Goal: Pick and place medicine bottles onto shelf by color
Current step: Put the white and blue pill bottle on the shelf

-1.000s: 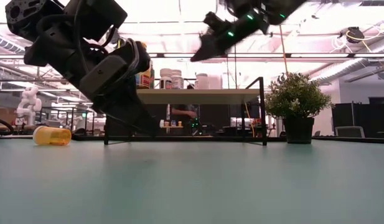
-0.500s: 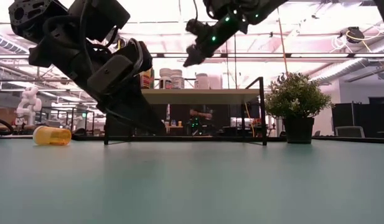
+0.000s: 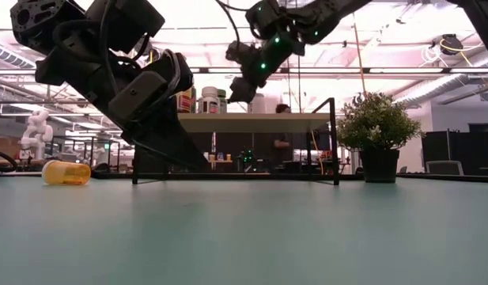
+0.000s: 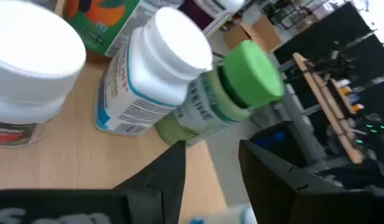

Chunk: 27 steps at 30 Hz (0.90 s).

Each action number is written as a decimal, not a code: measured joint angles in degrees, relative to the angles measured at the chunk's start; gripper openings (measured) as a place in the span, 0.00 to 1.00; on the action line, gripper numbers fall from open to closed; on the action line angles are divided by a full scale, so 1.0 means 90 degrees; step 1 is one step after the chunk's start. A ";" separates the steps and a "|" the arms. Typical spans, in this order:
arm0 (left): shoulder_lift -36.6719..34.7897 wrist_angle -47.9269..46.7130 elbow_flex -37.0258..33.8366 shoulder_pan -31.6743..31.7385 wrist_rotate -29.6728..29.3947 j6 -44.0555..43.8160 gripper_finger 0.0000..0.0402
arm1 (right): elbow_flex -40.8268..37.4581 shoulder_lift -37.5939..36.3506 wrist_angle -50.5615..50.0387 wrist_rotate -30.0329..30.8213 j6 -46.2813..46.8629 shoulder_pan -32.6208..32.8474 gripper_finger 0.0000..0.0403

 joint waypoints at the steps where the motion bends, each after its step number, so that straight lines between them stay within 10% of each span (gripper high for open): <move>1: 0.0000 -0.0004 0.0000 0.0000 0.0000 -0.0003 0.80 | -0.0002 -0.0060 -0.0040 0.0143 -0.0005 0.0045 0.35; 15: -0.0495 -0.1490 0.0071 -0.0176 -0.0234 -0.0904 0.80 | -0.0111 -0.1159 -0.1298 0.0282 0.1144 0.1399 0.35; 22: -0.1937 -0.4335 0.0350 -0.0681 -0.0781 -0.2304 0.80 | -0.1361 -0.1991 -0.0898 -0.0580 0.2146 0.2077 0.35; 27: -0.2513 -0.4680 0.0363 -0.1419 0.0178 -0.2698 0.80 | -0.2739 -0.2567 0.0132 -0.1140 0.2735 0.2574 0.35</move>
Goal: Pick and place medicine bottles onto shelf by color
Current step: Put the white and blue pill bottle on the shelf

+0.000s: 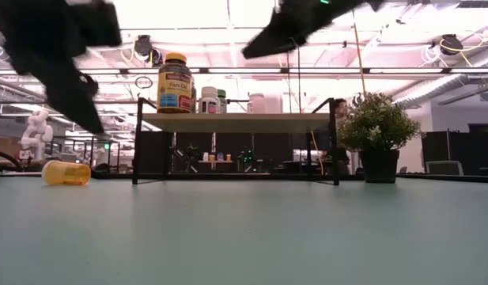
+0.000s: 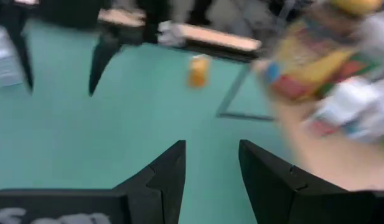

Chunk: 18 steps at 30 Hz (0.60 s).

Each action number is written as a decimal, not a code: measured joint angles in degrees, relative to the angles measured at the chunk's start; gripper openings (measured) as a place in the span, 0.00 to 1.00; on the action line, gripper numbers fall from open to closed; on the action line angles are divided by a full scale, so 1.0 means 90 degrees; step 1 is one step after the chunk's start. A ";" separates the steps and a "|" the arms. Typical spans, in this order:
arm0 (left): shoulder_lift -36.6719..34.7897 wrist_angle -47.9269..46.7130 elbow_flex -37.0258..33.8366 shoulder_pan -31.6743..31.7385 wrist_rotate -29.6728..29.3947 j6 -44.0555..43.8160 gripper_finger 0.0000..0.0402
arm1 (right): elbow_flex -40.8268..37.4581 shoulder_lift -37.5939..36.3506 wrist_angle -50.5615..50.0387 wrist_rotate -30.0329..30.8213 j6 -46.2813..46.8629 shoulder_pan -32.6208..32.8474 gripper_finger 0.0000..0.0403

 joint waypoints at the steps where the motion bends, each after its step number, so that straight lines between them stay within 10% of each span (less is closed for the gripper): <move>1: -0.0100 0.0090 0.0011 -0.0175 0.0218 0.0003 0.80 | -0.0314 -0.0099 0.0232 -0.0139 0.0098 0.0105 0.35; 10: -0.0703 -0.0019 0.0981 -0.1784 -0.1148 0.0389 0.80 | -0.3043 -0.0247 0.4314 -0.0534 0.0782 0.0903 0.35; 18: 0.0400 -0.1020 0.2264 -0.2812 -0.2399 0.0408 0.80 | -0.3862 -0.0028 0.6540 -0.0529 -0.0270 0.1245 0.35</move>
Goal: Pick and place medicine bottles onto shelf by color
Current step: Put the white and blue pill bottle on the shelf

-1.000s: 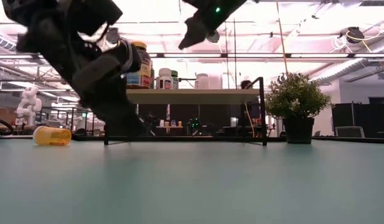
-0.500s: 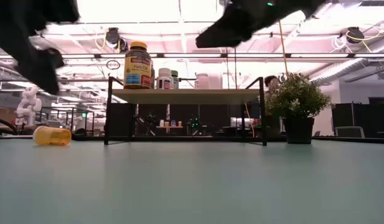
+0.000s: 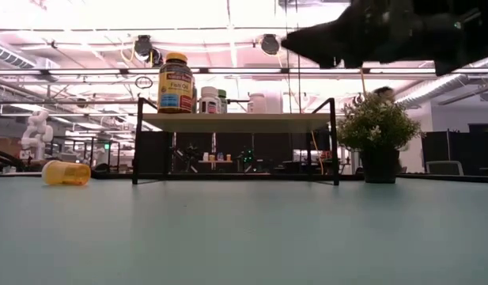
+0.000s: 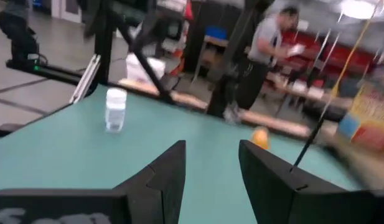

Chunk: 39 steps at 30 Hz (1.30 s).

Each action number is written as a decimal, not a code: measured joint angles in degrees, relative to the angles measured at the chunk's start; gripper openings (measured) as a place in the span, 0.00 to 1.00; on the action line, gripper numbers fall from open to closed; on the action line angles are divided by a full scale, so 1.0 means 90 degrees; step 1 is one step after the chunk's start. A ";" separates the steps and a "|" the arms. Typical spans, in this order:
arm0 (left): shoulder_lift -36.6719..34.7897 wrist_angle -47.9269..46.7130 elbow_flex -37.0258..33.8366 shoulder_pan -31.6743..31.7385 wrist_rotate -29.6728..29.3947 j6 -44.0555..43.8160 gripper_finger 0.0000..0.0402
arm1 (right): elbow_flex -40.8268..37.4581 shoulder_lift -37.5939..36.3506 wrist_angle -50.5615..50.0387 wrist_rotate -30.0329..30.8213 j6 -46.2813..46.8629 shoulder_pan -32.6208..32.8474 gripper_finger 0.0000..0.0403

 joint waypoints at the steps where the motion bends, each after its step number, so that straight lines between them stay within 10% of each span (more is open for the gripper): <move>1: 0.0203 -0.0198 0.0127 -0.0074 0.0001 -0.0170 0.80 | 0.0006 0.0003 0.0119 -0.0011 -0.0184 -0.0002 0.35; 7: 0.1362 -0.2030 0.1066 -0.0309 0.0448 -0.2692 0.80 | 0.0015 -0.0002 0.0601 -0.0045 -0.1164 -0.0015 0.35; 14: 0.2327 -0.2932 0.1704 -0.0505 0.2489 -0.5103 0.80 | 0.0016 -0.0002 0.0916 -0.0401 -0.1536 -0.0223 0.35; 39: 0.2334 -0.4160 0.1694 -0.0228 0.2816 -0.5025 0.80 | 0.0019 -0.0002 0.0346 -0.0521 -0.0485 -0.0388 0.35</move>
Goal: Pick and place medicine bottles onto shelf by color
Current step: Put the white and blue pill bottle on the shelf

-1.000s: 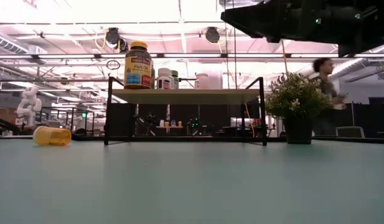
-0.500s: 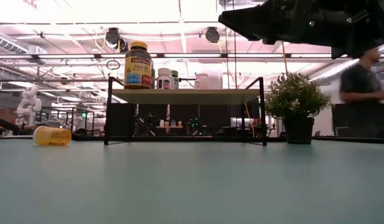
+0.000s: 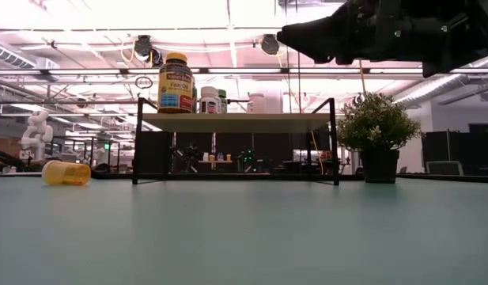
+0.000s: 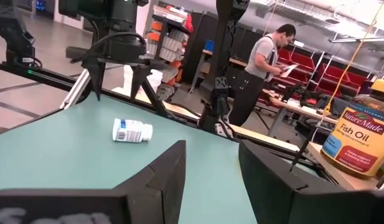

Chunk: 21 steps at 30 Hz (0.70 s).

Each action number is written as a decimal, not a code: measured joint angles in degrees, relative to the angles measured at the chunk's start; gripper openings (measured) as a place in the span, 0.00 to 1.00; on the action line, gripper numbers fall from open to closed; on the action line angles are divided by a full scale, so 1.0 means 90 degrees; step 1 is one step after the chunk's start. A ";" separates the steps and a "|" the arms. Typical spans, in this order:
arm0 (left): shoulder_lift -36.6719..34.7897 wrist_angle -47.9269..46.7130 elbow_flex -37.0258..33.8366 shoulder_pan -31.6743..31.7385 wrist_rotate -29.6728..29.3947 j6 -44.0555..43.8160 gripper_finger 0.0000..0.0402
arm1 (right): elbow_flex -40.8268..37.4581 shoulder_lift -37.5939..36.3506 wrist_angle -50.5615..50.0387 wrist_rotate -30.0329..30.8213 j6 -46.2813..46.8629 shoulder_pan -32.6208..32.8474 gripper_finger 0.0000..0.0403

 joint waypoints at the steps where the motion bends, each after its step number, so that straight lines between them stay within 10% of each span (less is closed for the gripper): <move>1: 0.0000 -0.0092 0.0000 0.0018 -0.0127 -0.0165 0.80 | 0.0000 0.0001 0.0009 0.0000 -0.0002 0.0000 0.35; 10: -0.0002 -0.1378 0.0000 0.0355 0.0012 -0.3756 0.80 | 0.0000 0.0002 0.0310 0.0036 -0.0039 -0.0065 0.35; 21: -0.0010 0.0935 -0.0905 0.1145 0.1074 -0.3473 0.80 | 0.0082 0.0000 0.0465 0.0046 -0.0027 -0.0298 0.35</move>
